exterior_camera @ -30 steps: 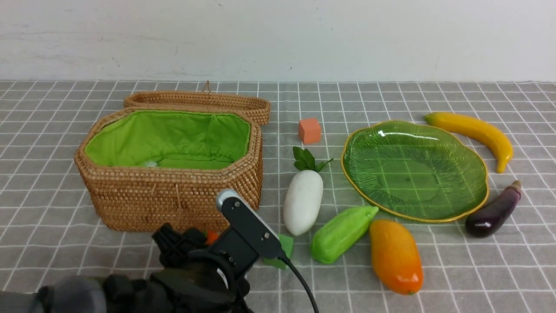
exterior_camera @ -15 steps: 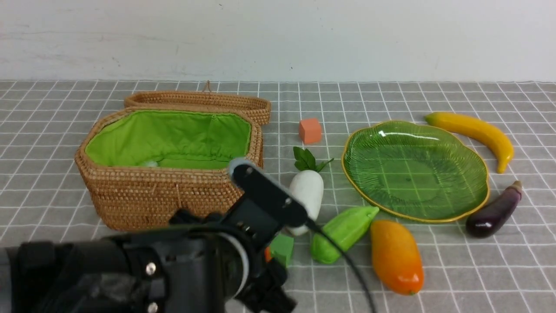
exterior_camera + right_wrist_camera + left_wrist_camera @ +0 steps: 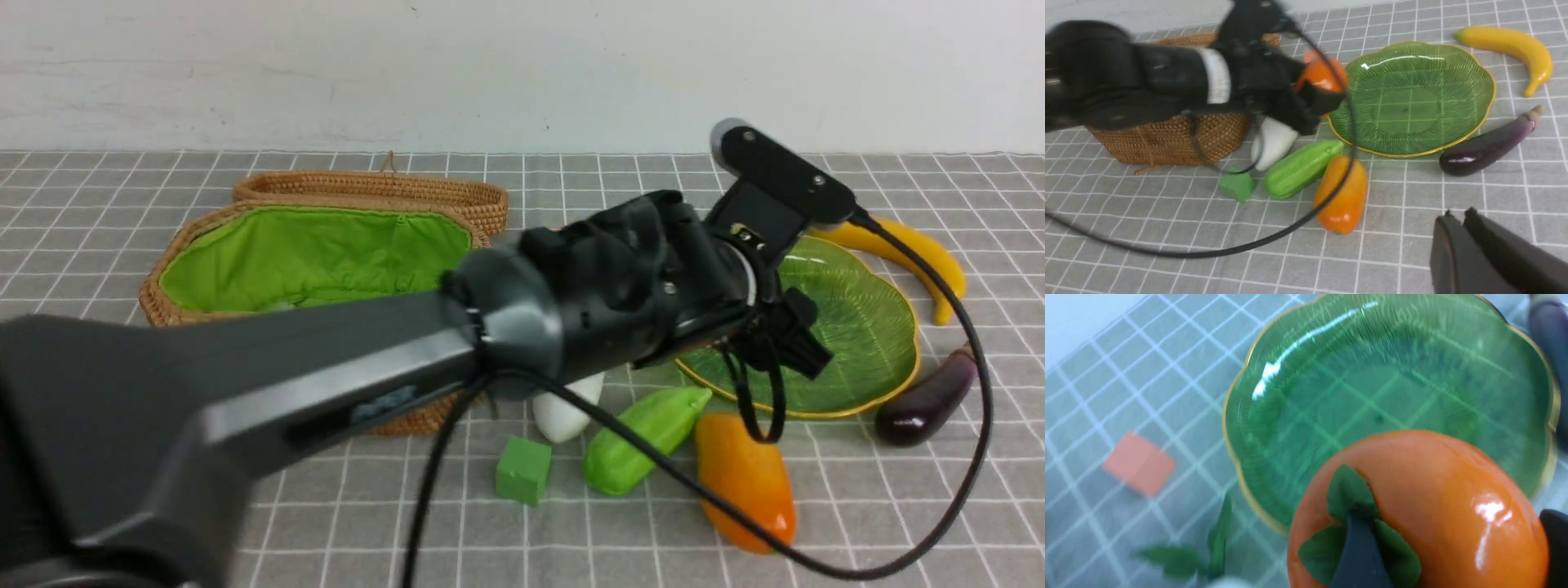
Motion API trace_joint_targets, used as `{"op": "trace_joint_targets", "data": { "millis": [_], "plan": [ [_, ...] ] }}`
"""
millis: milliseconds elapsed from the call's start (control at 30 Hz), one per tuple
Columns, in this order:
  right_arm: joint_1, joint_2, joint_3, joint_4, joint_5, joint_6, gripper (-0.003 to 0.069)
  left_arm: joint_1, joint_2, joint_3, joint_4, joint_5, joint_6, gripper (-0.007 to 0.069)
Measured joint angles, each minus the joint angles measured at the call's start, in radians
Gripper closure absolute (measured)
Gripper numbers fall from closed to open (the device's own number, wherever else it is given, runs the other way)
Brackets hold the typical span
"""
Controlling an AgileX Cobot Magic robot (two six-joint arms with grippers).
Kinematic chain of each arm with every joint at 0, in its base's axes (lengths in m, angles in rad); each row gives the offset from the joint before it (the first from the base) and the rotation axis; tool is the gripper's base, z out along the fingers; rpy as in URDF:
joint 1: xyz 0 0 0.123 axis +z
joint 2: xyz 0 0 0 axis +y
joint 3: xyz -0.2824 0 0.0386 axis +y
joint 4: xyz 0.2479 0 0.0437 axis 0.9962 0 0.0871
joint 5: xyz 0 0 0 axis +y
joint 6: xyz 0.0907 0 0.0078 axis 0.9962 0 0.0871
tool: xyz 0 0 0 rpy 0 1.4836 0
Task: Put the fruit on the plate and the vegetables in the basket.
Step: Grab a tomato with your left arm and place it on the plate on the right, then take a daikon with your left arm and place it on the basket on the left.
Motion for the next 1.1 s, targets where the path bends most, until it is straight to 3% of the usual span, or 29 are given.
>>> {"op": "trace_joint_targets", "data": {
  "millis": [167,433,667,800,933,1100],
  "plan": [
    [0.0,0.0,-0.001,-0.009,0.008,0.0,0.0609,0.008,0.224,-0.259,-0.005,0.032,0.015,0.0139],
    [0.0,0.0,-0.001,-0.013,0.012,0.0,0.0603,0.037,0.31,-0.344,-0.005,0.008,0.017,0.0136],
    [0.0,0.0,-0.001,-0.01,0.012,0.001,0.06,0.038,0.289,-0.35,-0.029,0.018,0.017,-0.0015],
    [0.0,0.0,-0.001,-0.007,0.012,0.001,0.0597,0.038,0.255,-0.35,-0.068,0.08,0.017,-0.0027],
    [0.0,0.0,-0.001,-0.006,0.012,-0.003,0.0592,0.038,0.163,-0.35,-0.124,0.276,0.017,0.0029],
    [0.0,0.0,-0.001,-0.002,0.012,-0.003,0.0585,0.041,0.048,-0.351,-0.22,0.686,0.104,0.0279]
  ]
}}
